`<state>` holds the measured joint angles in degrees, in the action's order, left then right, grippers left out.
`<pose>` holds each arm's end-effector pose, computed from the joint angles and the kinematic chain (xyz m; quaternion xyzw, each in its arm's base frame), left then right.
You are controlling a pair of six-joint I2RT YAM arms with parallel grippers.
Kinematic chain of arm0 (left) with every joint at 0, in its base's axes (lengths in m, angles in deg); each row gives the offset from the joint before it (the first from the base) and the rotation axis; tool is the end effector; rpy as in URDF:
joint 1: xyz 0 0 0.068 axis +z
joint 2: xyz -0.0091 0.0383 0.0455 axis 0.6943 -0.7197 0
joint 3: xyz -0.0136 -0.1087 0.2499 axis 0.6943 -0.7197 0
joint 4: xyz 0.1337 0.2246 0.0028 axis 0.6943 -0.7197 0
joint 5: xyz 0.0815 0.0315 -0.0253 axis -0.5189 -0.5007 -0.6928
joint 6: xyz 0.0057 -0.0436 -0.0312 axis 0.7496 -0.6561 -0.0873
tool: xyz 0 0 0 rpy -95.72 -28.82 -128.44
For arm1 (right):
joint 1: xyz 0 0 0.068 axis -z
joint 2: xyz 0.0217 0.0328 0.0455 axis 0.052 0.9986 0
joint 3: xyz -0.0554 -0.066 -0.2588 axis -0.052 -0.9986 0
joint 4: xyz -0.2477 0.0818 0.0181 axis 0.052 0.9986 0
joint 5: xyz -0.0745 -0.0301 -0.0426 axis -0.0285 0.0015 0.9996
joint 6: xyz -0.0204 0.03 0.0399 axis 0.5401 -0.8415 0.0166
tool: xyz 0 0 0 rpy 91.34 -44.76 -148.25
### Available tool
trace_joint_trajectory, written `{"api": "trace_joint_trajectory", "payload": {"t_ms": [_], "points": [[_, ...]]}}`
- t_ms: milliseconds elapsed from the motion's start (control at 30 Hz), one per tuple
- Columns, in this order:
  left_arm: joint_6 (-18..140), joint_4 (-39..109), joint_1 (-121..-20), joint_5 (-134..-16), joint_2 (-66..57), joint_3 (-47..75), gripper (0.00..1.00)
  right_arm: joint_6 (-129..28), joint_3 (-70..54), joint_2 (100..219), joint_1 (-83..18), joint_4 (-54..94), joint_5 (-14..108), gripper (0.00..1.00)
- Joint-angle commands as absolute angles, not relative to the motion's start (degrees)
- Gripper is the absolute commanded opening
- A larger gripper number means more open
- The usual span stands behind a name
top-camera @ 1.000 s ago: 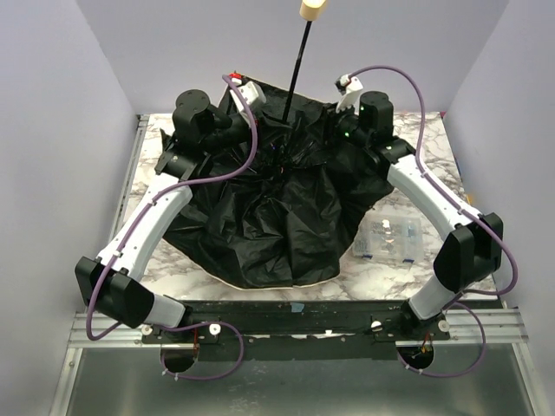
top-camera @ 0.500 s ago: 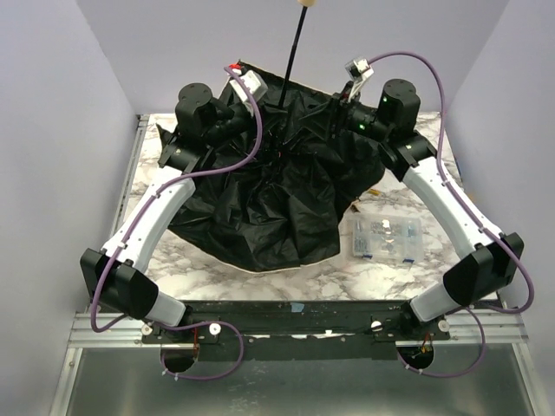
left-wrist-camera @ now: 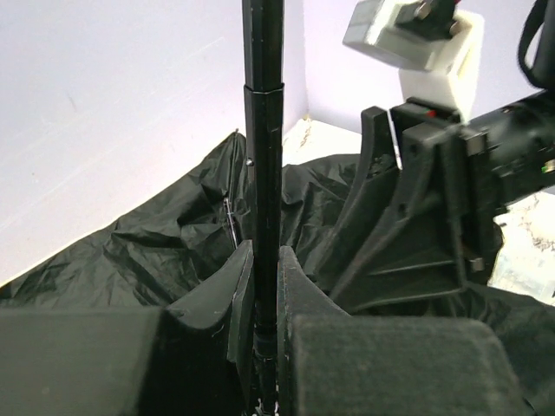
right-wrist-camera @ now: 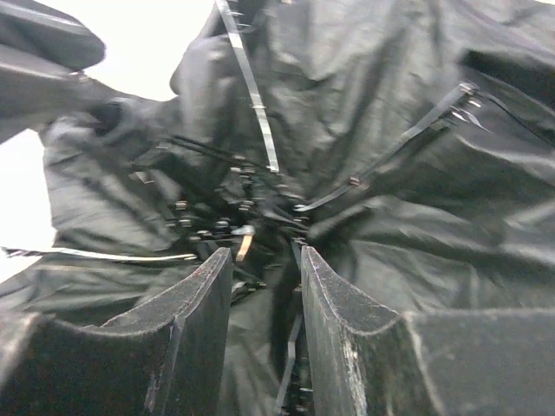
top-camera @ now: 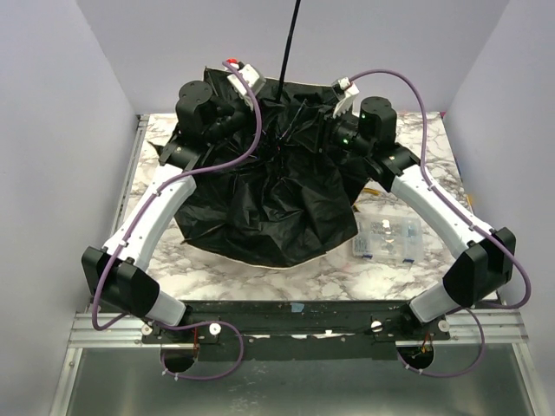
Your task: Open the umbrella
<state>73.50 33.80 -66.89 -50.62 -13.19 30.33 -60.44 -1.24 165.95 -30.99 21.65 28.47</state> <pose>0.3038 -0.1491 0.4620 0.3331 0.5948 -0.3228 0.6565 0.3124 0.1837 0.4020 -0.2202 0.7127 0.3995 0.5328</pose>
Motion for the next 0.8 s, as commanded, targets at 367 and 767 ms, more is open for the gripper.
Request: {"api": "trace_joint_trajectory", "payload": {"t_ms": [367,767], "points": [[63.11,40.11,-62.01,-40.95,-7.24,29.53,0.00,-45.86,-6.88,168.15,-30.60,26.11,50.85,0.41],[65.79,39.01,-60.06,-37.23,-7.67,30.61,0.00,-38.98,-8.33,166.00,-28.06,29.45,41.52,0.66]]}}
